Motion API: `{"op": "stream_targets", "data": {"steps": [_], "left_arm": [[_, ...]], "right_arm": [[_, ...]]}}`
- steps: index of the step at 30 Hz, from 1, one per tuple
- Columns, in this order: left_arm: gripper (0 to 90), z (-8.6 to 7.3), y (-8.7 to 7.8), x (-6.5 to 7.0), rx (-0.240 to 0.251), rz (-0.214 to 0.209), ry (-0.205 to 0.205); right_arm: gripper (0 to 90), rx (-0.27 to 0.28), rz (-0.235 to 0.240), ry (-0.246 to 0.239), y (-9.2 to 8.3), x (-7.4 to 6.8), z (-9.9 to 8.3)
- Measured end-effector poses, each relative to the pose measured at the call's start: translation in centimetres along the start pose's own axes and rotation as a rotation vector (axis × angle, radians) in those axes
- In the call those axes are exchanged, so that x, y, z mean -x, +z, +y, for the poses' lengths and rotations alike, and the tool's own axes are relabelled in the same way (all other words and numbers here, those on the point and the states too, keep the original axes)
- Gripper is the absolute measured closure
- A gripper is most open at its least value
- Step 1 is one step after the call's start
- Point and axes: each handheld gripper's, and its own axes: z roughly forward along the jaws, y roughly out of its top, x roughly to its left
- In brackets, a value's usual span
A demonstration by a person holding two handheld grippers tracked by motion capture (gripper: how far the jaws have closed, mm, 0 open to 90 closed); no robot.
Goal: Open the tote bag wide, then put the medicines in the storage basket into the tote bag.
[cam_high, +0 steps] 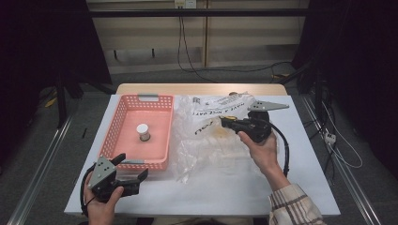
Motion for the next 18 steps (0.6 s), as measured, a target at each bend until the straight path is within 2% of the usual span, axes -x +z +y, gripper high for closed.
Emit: {"op": "stream_targets", "data": {"steps": [5, 8, 11, 13, 18], "left_arm": [[6.3, 0.1, 0.0, -0.3, 0.003, -0.008, -0.019], [6.3, 0.3, 0.0, -0.7, 0.0, -0.016, -0.05], [6.2, 0.6, 0.2, -0.8, -0.02, -0.036, -0.065], [6.2, 1.0, 0.4, -0.6, -0.043, -0.051, -0.04], [6.0, 1.8, 0.5, -0.4, -0.047, -0.045, -0.019]], "right_arm": [[90.0, 0.001, 0.01, 0.012, 0.1, 0.4, 0.0], [90.0, 0.002, 0.01, 0.014, 0.1, 0.5, 0.1], [90.0, 0.003, 0.007, 0.016, -0.1, 0.7, 0.1], [90.0, 0.009, 0.014, 0.027, -0.2, 0.8, 0.0], [90.0, 0.002, 0.028, 0.015, 0.0, 0.6, -0.1]]}}
